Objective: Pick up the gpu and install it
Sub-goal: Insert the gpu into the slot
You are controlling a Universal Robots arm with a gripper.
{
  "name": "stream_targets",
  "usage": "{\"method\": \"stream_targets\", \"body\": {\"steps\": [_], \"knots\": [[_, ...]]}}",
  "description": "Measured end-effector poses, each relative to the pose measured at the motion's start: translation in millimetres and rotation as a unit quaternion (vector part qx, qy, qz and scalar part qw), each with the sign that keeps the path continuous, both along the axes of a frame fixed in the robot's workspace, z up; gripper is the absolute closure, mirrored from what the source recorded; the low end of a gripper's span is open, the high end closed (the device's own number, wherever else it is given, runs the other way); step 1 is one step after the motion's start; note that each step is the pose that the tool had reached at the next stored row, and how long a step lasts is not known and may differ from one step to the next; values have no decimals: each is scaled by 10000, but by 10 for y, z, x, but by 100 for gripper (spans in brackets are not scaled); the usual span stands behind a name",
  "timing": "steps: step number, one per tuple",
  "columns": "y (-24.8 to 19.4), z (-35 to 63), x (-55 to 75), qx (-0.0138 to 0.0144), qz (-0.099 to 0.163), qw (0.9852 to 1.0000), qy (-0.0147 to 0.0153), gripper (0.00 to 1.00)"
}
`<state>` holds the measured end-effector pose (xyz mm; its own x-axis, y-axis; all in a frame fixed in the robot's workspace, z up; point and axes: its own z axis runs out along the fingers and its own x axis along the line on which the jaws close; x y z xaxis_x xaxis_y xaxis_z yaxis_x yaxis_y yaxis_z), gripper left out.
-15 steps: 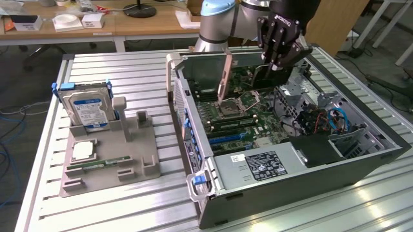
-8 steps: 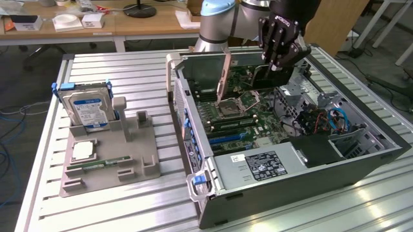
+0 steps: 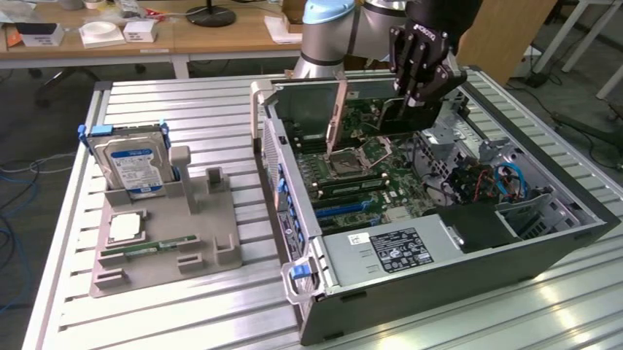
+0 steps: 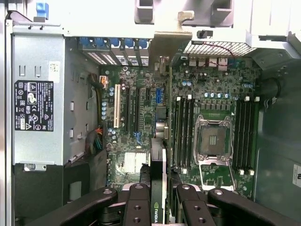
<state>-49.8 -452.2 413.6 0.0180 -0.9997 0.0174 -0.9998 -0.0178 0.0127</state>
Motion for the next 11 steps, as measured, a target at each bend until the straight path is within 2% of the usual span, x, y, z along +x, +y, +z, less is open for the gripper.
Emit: {"method": "stream_targets", "body": {"steps": [11], "knots": [[13, -53, 0, -1, -27, 10000, 0, 74]]}}
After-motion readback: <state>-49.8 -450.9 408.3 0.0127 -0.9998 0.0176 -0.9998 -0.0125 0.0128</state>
